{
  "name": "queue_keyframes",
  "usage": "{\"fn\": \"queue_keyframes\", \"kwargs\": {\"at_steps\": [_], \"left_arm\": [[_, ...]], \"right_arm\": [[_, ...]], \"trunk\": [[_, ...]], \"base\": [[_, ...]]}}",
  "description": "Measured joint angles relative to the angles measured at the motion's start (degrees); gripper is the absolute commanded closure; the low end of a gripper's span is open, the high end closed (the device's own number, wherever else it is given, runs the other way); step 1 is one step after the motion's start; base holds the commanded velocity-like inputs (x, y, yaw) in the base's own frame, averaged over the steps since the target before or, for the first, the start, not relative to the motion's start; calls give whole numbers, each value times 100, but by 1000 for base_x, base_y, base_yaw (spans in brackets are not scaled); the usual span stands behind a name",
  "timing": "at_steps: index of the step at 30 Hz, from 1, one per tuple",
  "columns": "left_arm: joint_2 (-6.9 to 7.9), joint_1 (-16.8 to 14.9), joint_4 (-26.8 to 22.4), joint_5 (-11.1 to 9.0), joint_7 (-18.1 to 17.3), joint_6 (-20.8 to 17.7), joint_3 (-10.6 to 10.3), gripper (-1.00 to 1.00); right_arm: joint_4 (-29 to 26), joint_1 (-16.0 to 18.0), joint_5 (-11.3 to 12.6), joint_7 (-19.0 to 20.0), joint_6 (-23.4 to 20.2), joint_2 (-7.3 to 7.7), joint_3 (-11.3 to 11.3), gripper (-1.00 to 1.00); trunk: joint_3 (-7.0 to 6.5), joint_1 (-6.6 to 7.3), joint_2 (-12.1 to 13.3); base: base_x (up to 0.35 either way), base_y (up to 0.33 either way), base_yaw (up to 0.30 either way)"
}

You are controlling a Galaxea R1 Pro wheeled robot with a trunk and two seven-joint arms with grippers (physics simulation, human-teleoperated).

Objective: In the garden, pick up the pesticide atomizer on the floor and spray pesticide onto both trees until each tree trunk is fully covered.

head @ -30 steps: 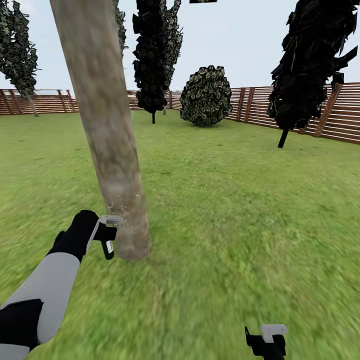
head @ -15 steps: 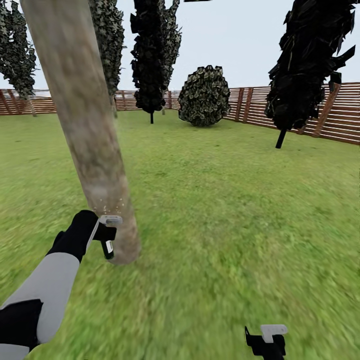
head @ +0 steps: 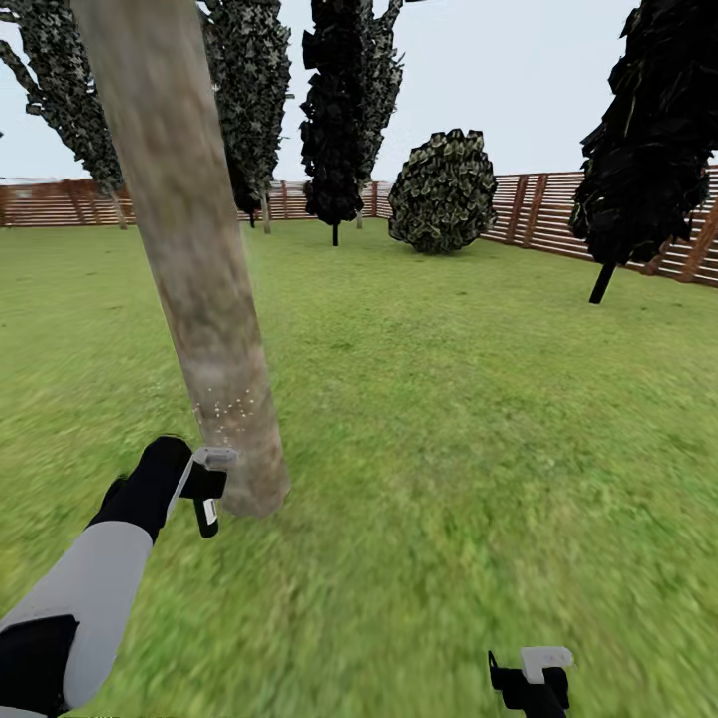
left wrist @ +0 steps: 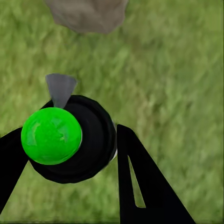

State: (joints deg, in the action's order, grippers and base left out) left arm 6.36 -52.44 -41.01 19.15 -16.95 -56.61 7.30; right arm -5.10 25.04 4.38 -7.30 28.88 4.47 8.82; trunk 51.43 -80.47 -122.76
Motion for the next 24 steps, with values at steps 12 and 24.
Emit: {"fn": "queue_keyframes", "kwargs": {"at_steps": [12, 24], "left_arm": [[-6, 191, 18, -11, 9, 41, 211, 100], [-50, 1069, 115, -35, 409, 684, 605, 100]], "right_arm": [[4, -2, 0, 0, -1, 5, 1, -100], [-2, -1, 0, 0, 0, -1, 9, -100]], "trunk": [[0, 1, 0], [0, 0, 0]], "base": [[211, -215, 15], [207, -211, 119]]}}
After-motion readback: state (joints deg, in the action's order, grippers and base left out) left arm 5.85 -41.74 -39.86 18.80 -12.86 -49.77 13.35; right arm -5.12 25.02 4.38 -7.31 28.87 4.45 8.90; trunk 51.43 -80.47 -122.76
